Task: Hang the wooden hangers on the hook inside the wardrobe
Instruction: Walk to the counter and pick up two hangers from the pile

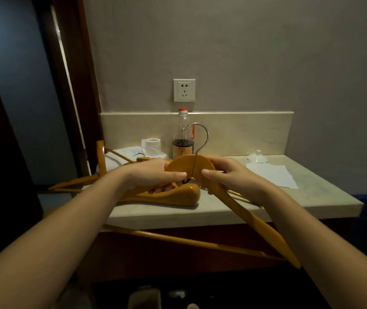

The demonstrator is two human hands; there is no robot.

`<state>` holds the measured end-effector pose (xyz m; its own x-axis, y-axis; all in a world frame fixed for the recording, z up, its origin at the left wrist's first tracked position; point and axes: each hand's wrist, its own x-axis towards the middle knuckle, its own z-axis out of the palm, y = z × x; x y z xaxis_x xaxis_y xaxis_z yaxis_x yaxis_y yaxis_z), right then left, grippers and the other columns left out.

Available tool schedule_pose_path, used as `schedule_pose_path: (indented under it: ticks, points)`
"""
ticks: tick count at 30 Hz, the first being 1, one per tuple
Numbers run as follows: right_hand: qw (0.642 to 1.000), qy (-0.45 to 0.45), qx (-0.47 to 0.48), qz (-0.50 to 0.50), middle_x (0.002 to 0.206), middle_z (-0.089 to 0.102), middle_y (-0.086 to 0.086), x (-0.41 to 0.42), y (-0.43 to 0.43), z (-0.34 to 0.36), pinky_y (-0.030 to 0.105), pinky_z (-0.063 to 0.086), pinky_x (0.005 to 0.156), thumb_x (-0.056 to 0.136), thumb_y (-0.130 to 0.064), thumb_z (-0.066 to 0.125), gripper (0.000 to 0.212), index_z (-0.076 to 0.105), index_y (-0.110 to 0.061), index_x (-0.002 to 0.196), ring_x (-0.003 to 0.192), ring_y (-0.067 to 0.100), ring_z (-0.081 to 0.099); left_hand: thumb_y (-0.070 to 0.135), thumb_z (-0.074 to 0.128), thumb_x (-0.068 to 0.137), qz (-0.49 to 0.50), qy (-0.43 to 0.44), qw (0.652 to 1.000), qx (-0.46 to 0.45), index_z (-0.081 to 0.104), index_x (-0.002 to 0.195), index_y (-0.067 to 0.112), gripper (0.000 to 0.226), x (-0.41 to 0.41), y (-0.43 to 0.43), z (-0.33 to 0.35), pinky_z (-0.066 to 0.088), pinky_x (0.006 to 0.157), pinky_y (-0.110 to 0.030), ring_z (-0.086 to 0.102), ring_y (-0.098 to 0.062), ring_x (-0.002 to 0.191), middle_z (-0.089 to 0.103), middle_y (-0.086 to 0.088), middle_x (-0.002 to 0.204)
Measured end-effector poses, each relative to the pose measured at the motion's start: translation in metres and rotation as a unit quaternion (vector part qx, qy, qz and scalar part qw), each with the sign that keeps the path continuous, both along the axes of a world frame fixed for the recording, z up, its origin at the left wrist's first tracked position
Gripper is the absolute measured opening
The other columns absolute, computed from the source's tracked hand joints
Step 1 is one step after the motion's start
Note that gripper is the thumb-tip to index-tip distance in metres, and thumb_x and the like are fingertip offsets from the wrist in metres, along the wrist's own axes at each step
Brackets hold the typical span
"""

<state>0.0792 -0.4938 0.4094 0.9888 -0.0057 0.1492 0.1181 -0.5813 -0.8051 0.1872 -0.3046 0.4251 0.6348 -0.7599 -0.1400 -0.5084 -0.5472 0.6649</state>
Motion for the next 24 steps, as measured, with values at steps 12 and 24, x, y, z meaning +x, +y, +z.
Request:
schedule_pose_path:
  ticks: [12,24]
  points:
    - [0.975,0.063,-0.091,-0.191,0.123,0.059,0.013,0.112,-0.054,-0.030,0.035,0.048,0.091,0.088,-0.019,0.059,0.035,0.056,-0.009,0.122,0.107,0.024,0.055,0.059,0.041,0.087,0.102,0.049,0.993,0.030,0.061,0.085,0.016,0.048,0.044,0.031,-0.021,0.040,0.051,-0.018,0.046,-0.004,0.044,0.055,0.007,0.056]
    - [0.928,0.118,-0.235,-0.265,0.113,0.060,0.011,0.193,-0.102,-0.093,0.035,0.048,0.086,0.083,-0.030,0.067,0.040,0.051,-0.013,0.117,0.103,0.027,0.058,0.086,0.050,0.051,0.078,0.105,0.991,0.005,0.061,0.088,0.016,0.080,0.085,0.014,-0.035,0.039,0.047,-0.017,0.046,-0.005,0.043,0.054,0.007,0.054]
